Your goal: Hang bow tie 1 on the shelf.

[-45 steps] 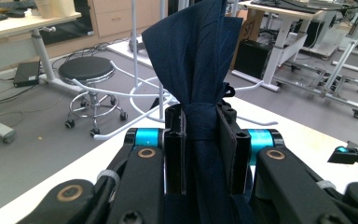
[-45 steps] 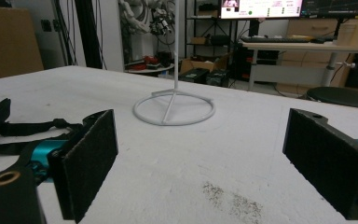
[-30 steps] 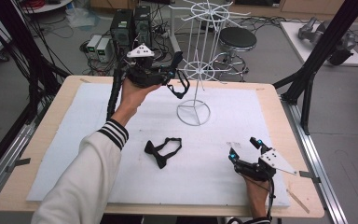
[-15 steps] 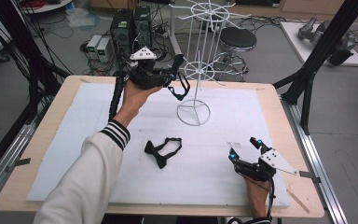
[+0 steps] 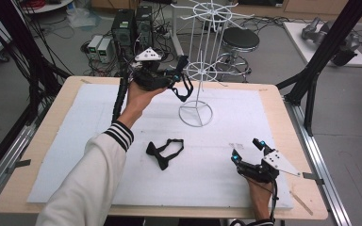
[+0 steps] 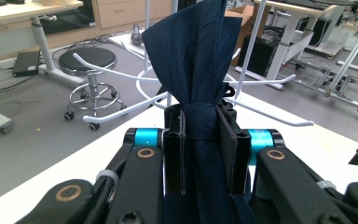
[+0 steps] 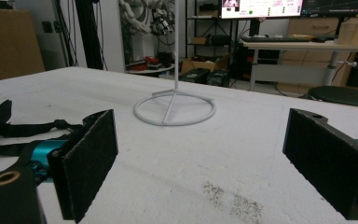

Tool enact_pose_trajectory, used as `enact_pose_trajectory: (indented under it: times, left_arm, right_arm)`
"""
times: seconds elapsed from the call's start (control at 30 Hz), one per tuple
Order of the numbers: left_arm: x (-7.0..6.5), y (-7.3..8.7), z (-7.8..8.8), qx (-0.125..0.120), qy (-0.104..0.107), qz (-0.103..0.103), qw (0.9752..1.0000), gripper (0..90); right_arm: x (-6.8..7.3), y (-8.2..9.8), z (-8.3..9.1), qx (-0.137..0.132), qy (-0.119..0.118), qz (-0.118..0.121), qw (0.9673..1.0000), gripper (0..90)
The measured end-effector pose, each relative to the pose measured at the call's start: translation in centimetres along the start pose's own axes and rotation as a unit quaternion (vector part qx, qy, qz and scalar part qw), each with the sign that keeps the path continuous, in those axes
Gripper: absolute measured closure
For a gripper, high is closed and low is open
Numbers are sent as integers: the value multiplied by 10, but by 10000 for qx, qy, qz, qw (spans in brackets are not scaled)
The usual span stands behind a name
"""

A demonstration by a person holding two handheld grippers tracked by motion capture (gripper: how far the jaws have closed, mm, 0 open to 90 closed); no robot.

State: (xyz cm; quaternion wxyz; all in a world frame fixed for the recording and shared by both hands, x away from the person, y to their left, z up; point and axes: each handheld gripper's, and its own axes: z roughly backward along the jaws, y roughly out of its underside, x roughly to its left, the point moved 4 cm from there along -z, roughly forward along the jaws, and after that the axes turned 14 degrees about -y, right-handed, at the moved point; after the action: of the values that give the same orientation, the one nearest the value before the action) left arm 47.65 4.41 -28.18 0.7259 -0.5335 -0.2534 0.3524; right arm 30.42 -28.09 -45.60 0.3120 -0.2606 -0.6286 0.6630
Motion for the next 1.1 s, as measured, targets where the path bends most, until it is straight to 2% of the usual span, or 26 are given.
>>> enact_pose_trajectory:
  times: [0.1, 0.27, 0.33, 0.5, 0.63, 0.97, 1.03, 1.1]
  left_arm:
    - [0, -1, -2, 20, 0, -38, 10000, 741]
    - [2, -2, -8, 39, -52, -12, 10000, 740]
    - [3, -2, -11, 36, -76, 63, 9999, 741]
    - [5, 0, -15, 103, -137, 34, 9998, 740]
    - [3, -4, -17, 65, -142, 17, 9999, 740]
    - [3, -3, -19, 152, -157, 63, 9997, 732]
    - [3, -3, -20, 192, -154, 110, 9996, 719]
    - [3, -3, -21, 205, -196, 173, 9994, 655]
  right_arm:
    - [0, 0, 0, -6, 1, -7, 10000, 95]
    - [-1, 0, 0, -9, 0, -16, 10000, 95]
    - [-1, 0, 0, -11, -12, -23, 10000, 95]
    - [-1, 0, 0, -14, -16, -19, 10000, 95]
    - [-1, 0, 0, -12, -15, -26, 10000, 95]
    - [0, 0, 0, -8, -11, -30, 10000, 95]
    - [0, 0, 0, -9, -13, -25, 10000, 95]
    - [0, 0, 0, -7, -10, -24, 10000, 95]
